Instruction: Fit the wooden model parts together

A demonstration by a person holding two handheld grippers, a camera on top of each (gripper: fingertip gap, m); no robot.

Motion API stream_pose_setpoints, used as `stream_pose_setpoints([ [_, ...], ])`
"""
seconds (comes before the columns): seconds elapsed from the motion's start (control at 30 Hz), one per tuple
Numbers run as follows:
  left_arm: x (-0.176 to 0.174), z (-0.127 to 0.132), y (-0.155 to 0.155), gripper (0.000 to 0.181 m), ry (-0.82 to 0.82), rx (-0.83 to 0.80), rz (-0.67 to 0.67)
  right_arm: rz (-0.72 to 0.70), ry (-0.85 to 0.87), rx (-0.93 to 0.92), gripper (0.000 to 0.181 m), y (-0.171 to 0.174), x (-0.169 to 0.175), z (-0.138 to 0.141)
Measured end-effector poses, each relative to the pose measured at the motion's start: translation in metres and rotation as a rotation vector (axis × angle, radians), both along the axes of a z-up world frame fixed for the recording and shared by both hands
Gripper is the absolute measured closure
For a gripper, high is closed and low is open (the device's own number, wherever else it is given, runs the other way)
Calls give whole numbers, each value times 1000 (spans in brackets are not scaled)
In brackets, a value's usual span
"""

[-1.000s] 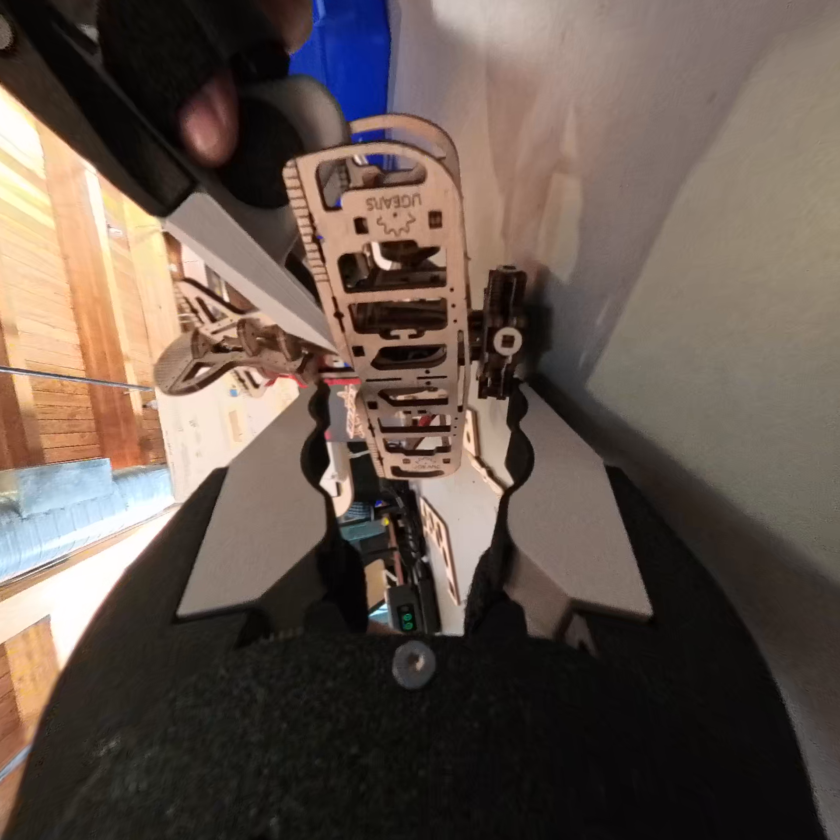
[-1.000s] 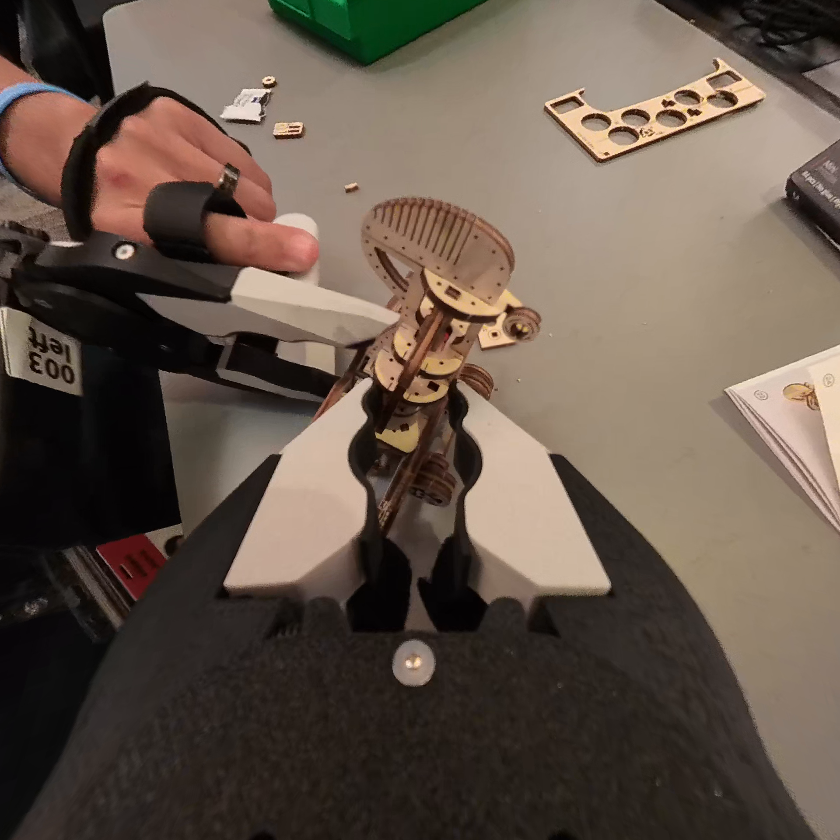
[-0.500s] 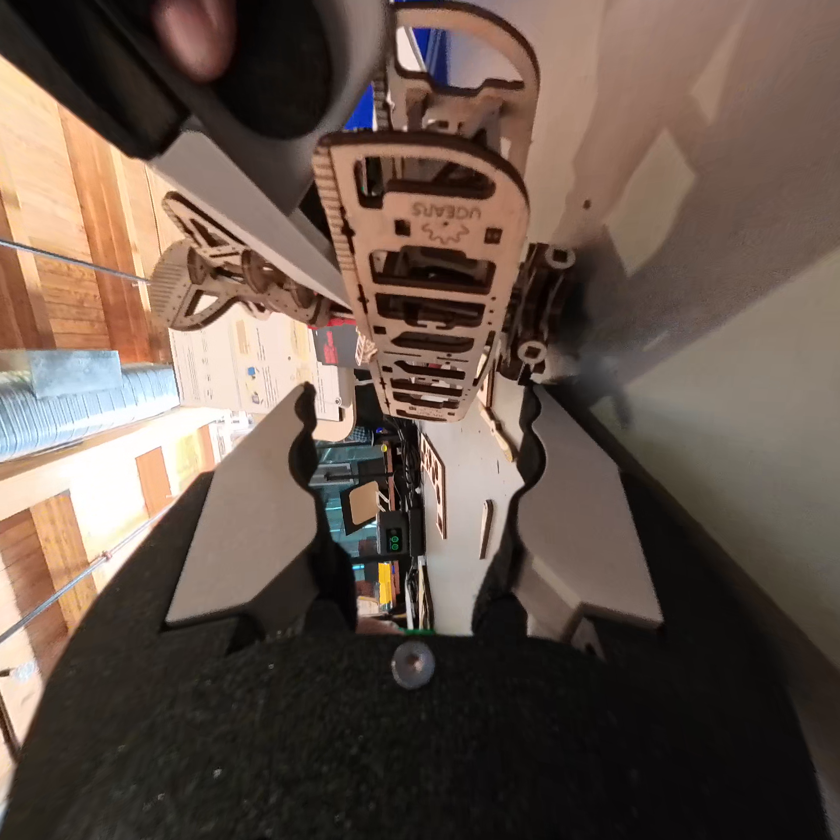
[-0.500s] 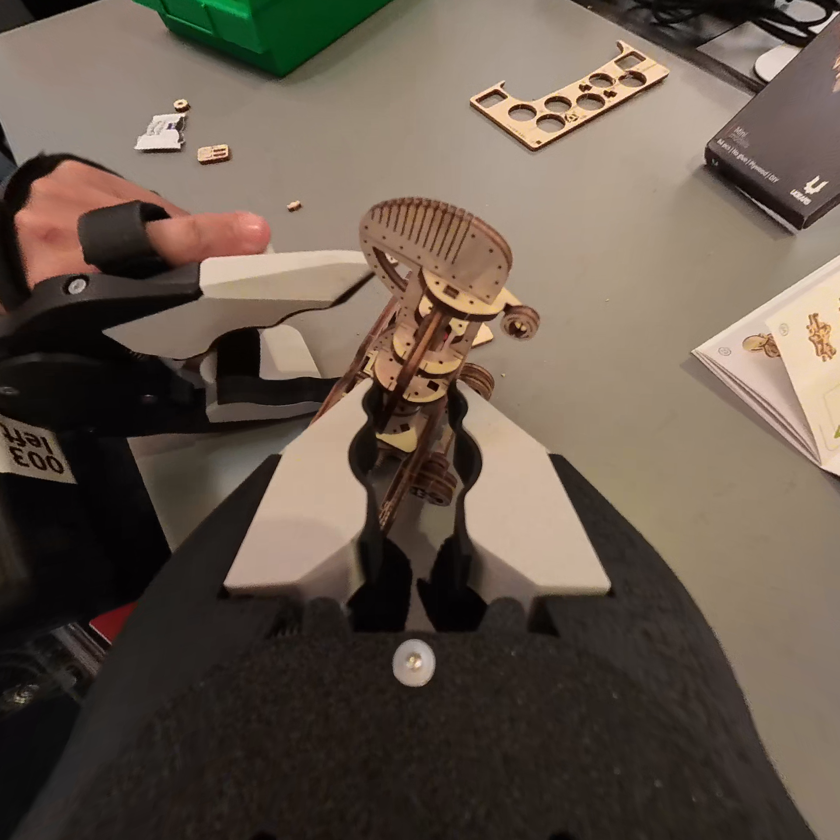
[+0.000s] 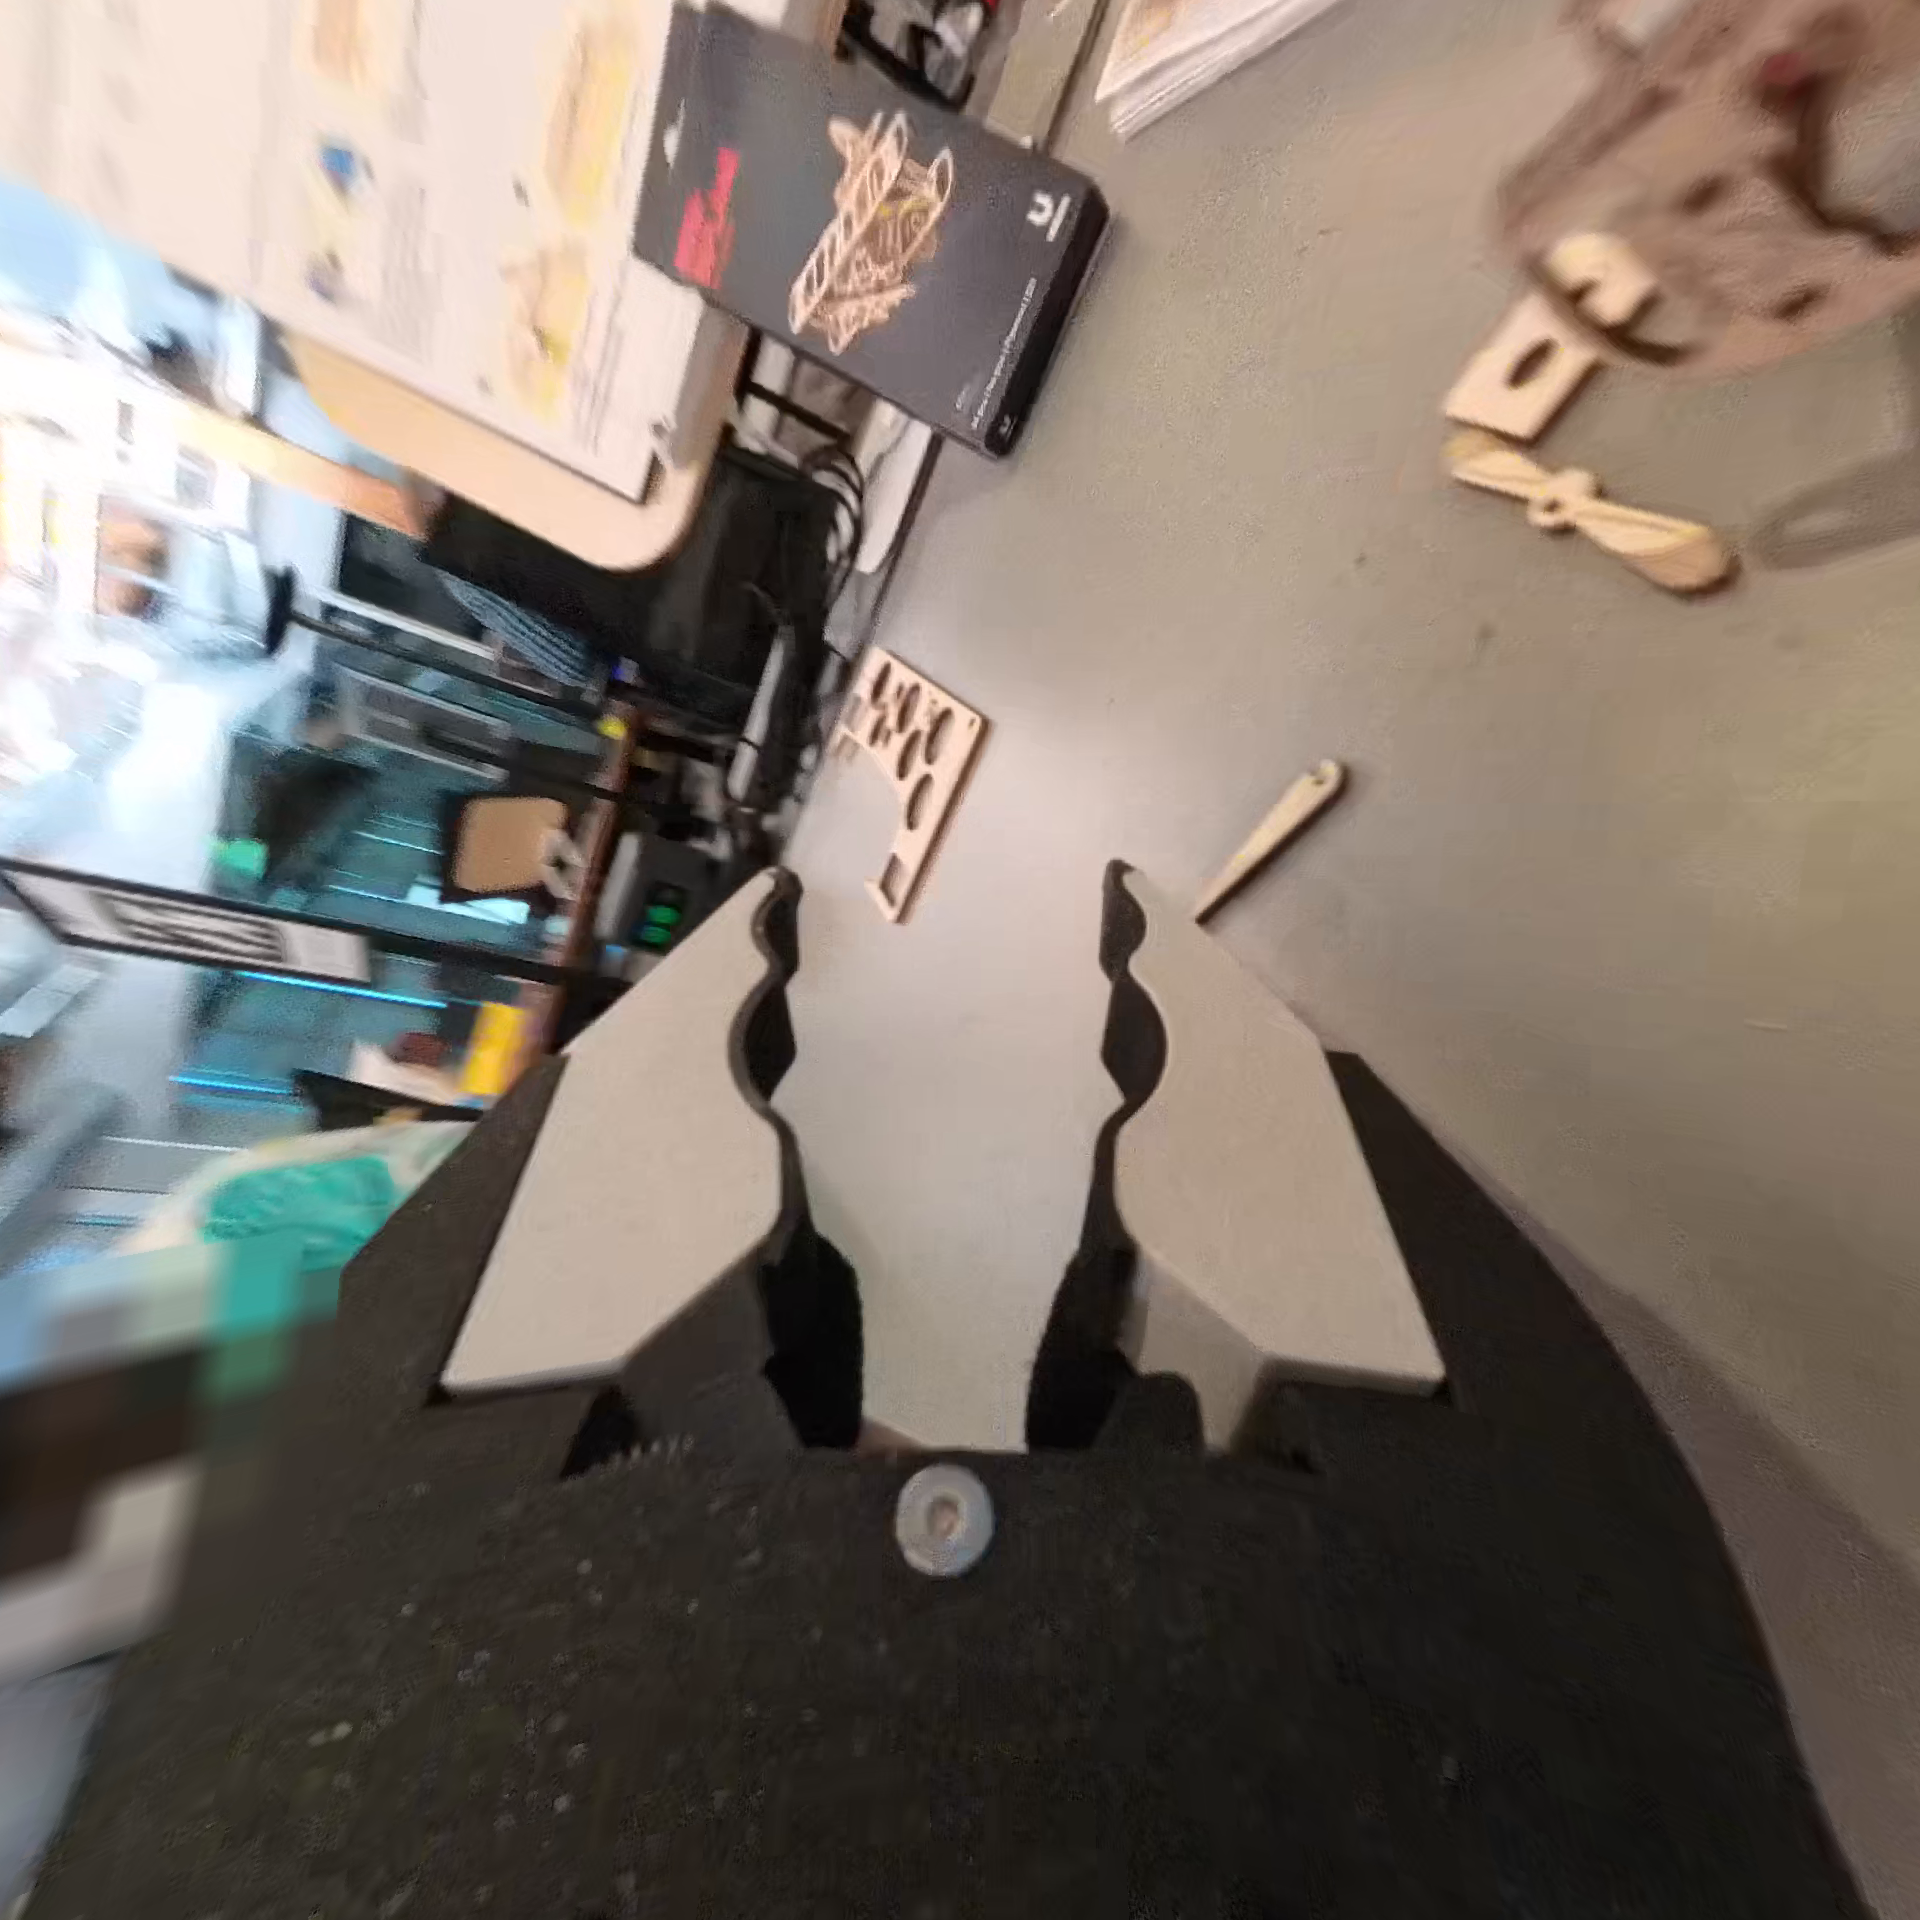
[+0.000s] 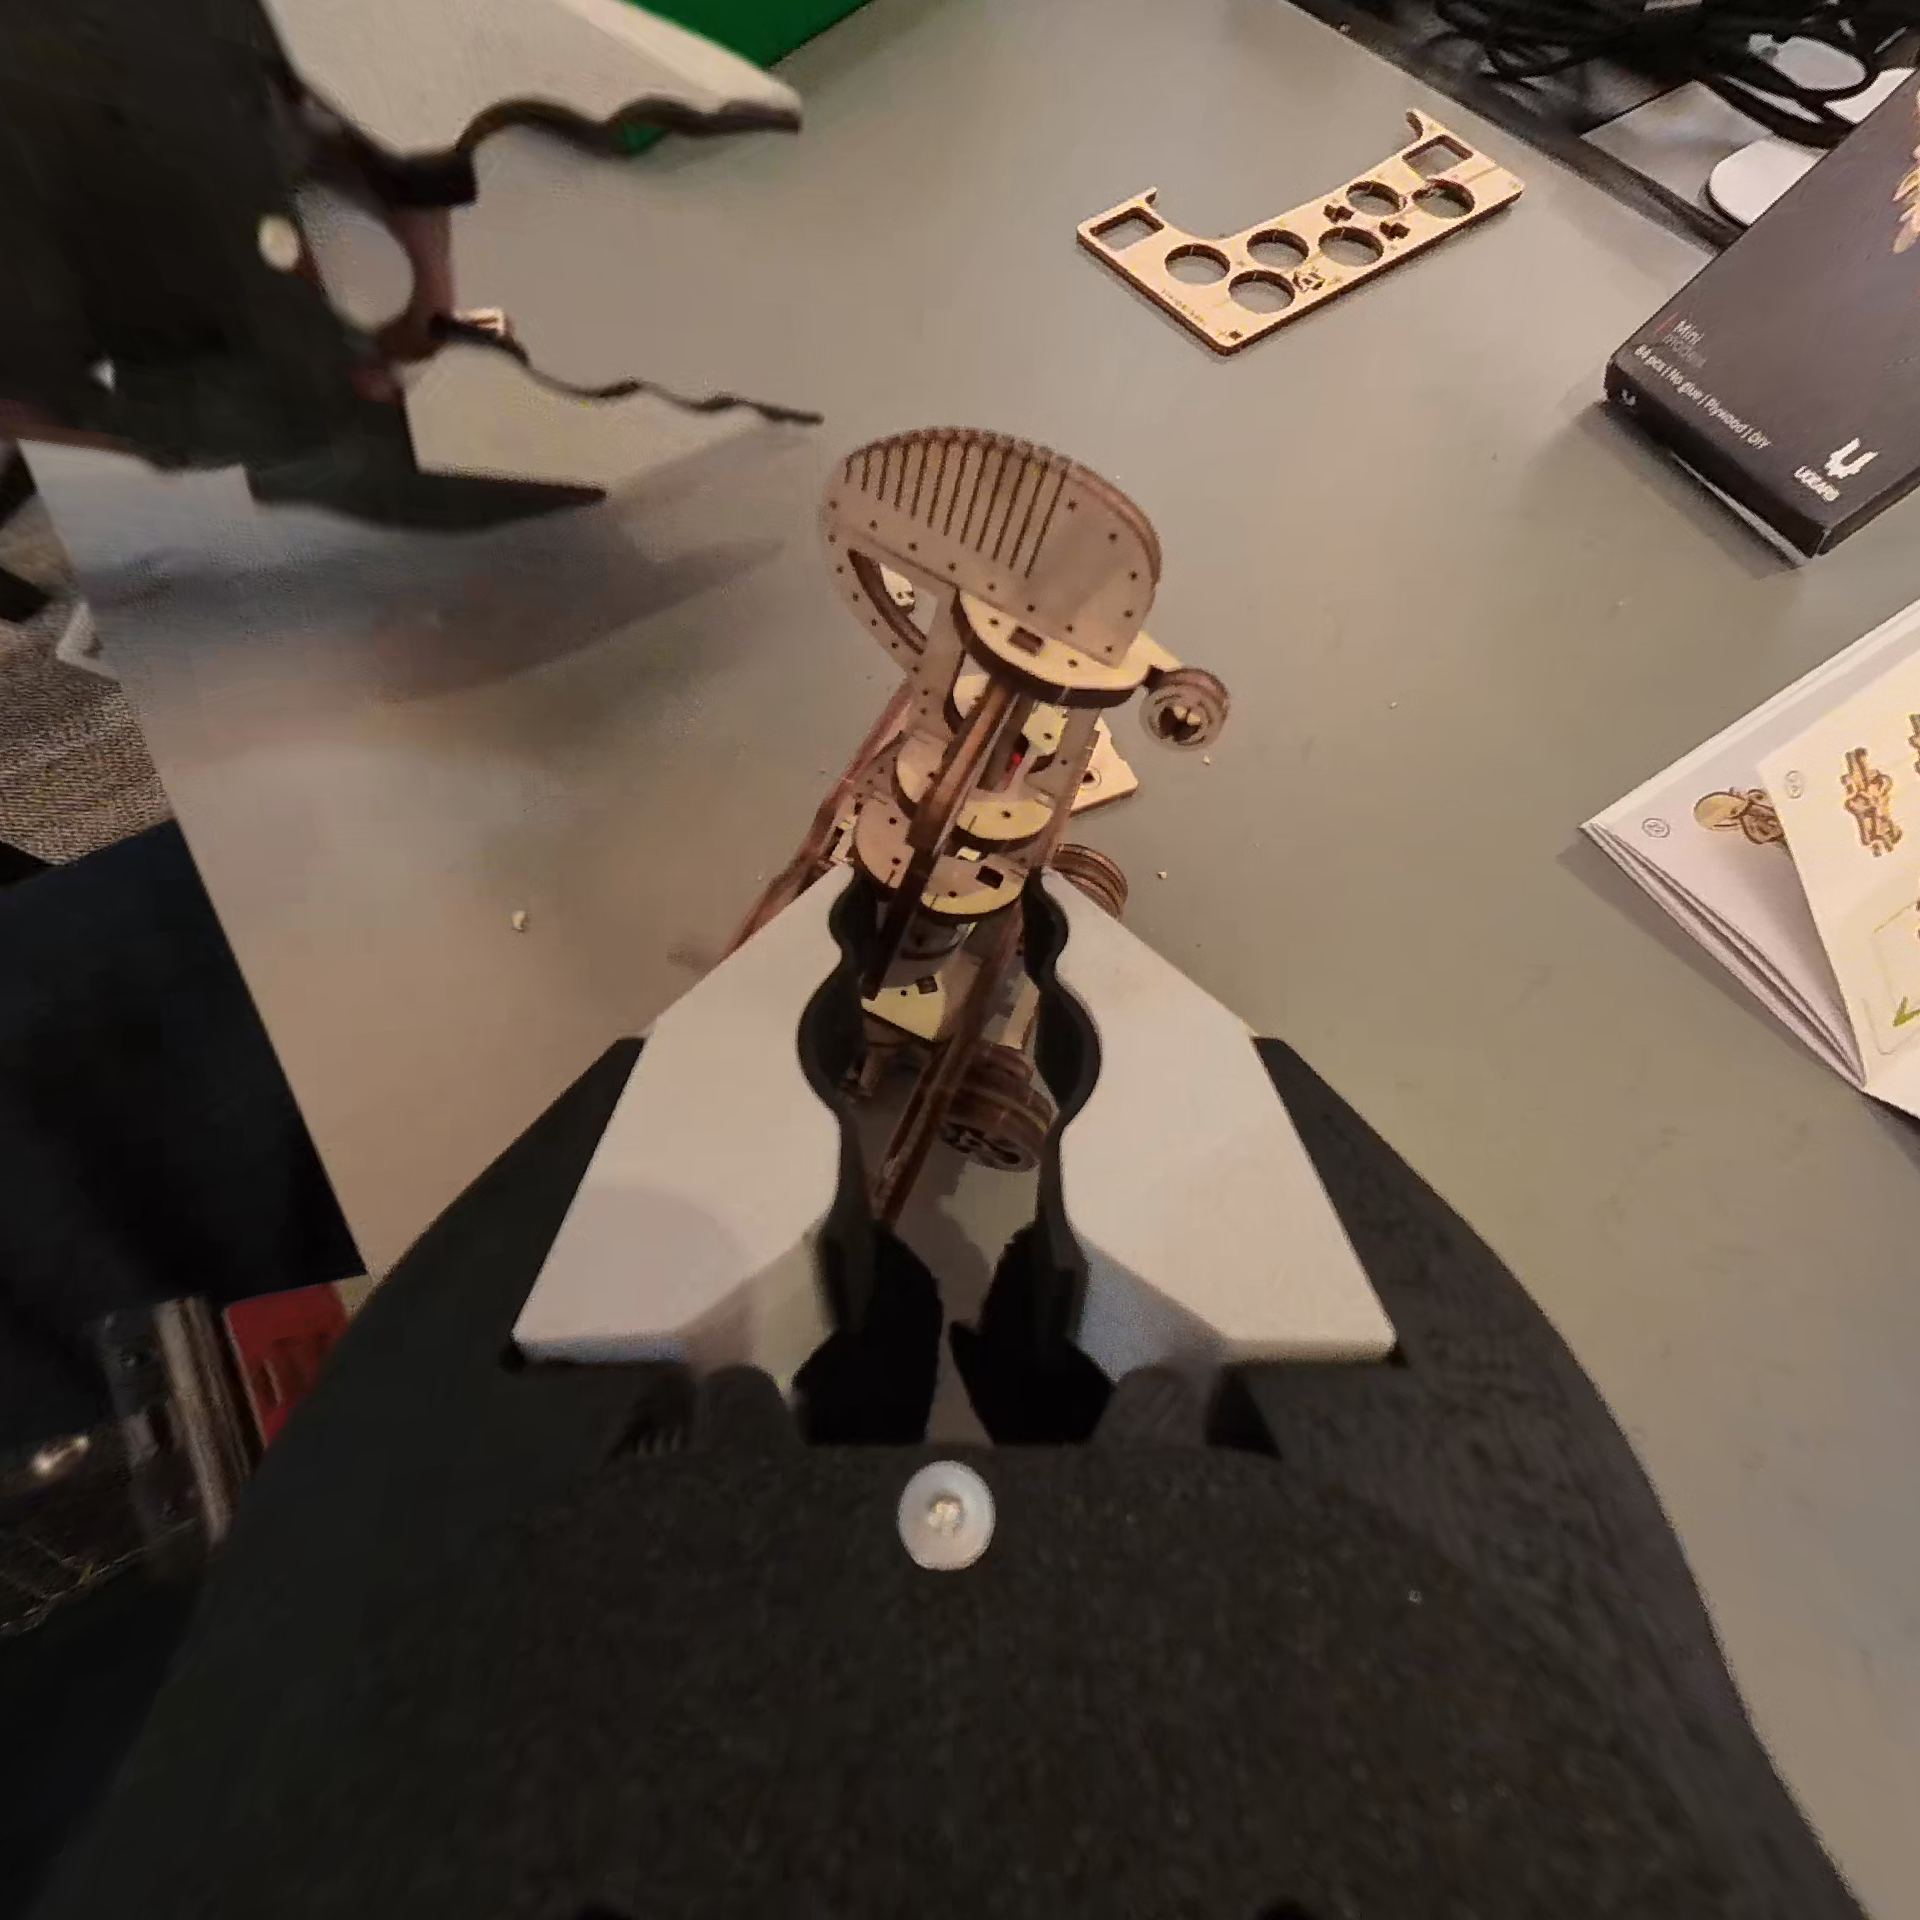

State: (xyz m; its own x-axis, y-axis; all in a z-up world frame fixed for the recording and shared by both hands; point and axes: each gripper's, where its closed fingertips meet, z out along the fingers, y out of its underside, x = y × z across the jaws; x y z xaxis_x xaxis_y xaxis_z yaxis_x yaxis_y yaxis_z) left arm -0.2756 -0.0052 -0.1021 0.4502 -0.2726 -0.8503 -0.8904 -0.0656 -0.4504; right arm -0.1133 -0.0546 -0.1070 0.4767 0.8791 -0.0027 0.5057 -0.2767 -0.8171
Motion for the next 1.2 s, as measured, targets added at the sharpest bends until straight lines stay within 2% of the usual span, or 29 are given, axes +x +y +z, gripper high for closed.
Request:
stream_pose_setpoints([
  [0.1,13,-1,17,128,-243,-172,-94,-11,15,-11,155,1,0,0],
  [0.23,91,-1,4,135,-517,-488,-466,-39,14,-19,155,2,-4,0],
  [0.3,119,-2,-11,139,-584,-645,-637,-46,2,-3,155,2,-5,0],
  [0.37,130,-7,-15,140,-599,-740,-721,-51,8,6,155,1,-6,0],
  [0.53,139,-2,-9,147,-769,-746,-837,-53,39,38,156,1,-5,1],
  [0.73,143,-6,-29,164,-639,-681,-939,-79,63,64,156,2,-6,1],
  [1.0,140,-4,-33,158,-719,-860,-986,-100,42,43,155,8,-22,1],
  [1.2,141,-7,-37,163,-685,-852,-1003,-97,40,57,154,8,-22,1],
])
